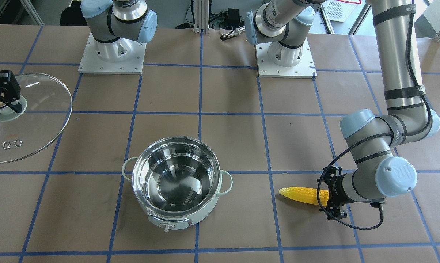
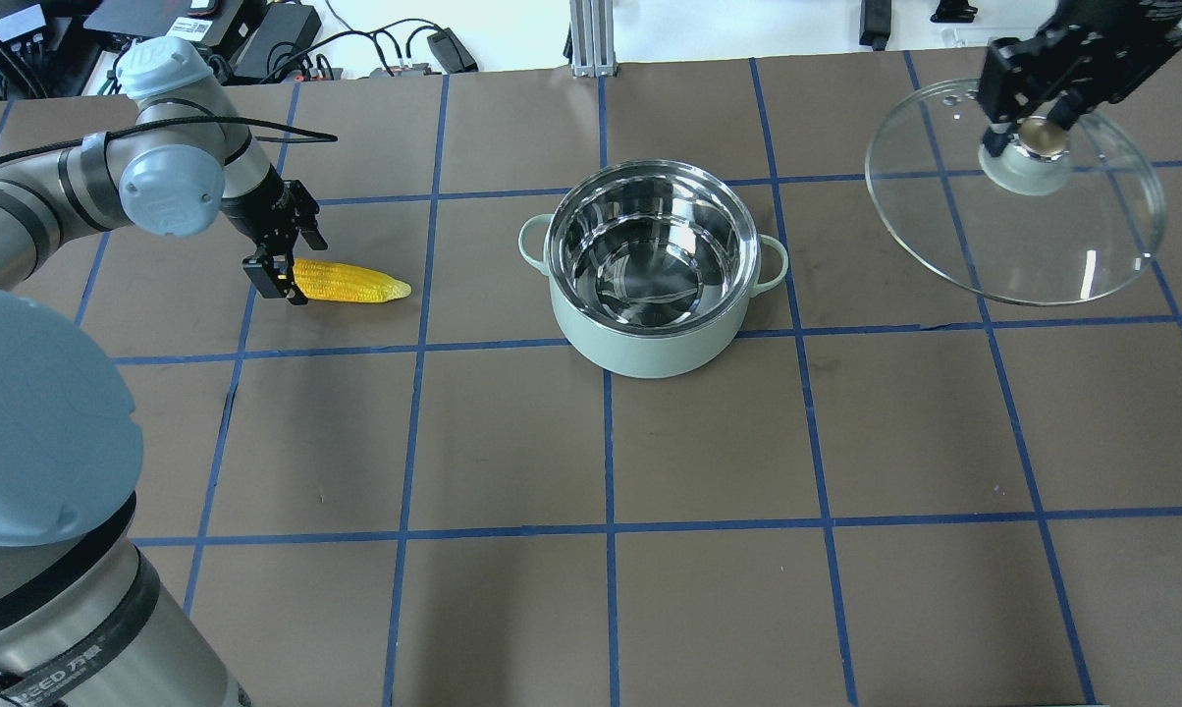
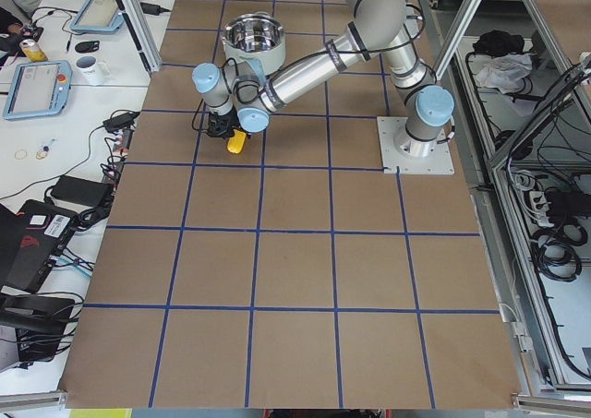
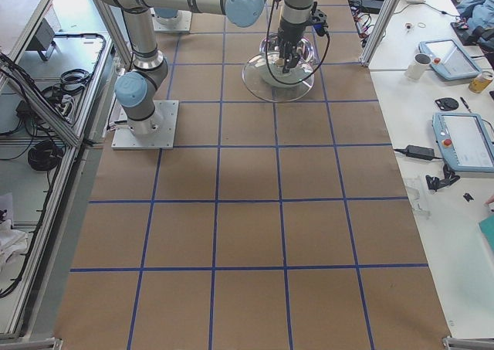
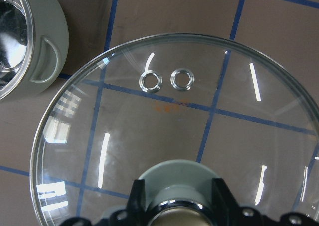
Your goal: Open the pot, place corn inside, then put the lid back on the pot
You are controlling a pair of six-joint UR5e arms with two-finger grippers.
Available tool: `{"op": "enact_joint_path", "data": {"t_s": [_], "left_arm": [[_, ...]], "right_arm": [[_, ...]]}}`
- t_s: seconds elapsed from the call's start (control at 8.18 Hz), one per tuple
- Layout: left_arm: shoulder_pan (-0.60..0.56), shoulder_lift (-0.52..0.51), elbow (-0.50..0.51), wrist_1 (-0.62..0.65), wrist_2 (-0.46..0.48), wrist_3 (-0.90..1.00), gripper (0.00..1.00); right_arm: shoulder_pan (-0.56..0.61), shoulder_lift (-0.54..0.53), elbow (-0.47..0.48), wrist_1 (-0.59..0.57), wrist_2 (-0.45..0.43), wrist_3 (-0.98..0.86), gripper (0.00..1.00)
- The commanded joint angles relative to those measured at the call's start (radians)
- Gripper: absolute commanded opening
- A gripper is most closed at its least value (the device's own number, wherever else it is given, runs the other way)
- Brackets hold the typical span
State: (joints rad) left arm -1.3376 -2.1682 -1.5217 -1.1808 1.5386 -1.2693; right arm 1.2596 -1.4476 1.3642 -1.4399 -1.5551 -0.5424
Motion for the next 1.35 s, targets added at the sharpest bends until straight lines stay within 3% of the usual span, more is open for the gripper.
{"op": "enact_joint_path", "data": {"t_s": [0.0, 0.24, 0.37, 0.49, 0.61, 0.73, 1.22], "left_arm": [[0.000, -0.018, 0.000, 0.001, 0.001, -0.047, 1.00], [0.000, -0.019, 0.002, 0.001, 0.005, -0.050, 1.00], [0.000, -0.019, 0.002, 0.001, 0.000, -0.044, 0.71], [0.000, -0.019, 0.003, 0.000, -0.003, -0.044, 0.10], [0.000, -0.018, 0.002, -0.016, 0.006, -0.029, 0.02], [0.000, -0.013, 0.002, -0.014, 0.002, -0.028, 0.00], [-0.020, 0.132, 0.011, -0.058, 0.006, -0.036, 0.00]], "right_arm": [[-0.019, 0.012, 0.004, -0.001, 0.003, -0.033, 0.21], [-0.019, 0.012, 0.007, 0.004, 0.003, -0.031, 0.20], [-0.019, 0.009, 0.007, 0.004, 0.003, -0.031, 0.20], [-0.019, 0.007, 0.007, 0.004, 0.006, -0.030, 0.20], [-0.019, 0.003, 0.007, 0.012, 0.003, -0.030, 0.19], [-0.019, 0.001, 0.007, 0.010, 0.007, -0.024, 0.19], [-0.019, -0.002, 0.007, 0.012, 0.015, -0.017, 0.19]]}}
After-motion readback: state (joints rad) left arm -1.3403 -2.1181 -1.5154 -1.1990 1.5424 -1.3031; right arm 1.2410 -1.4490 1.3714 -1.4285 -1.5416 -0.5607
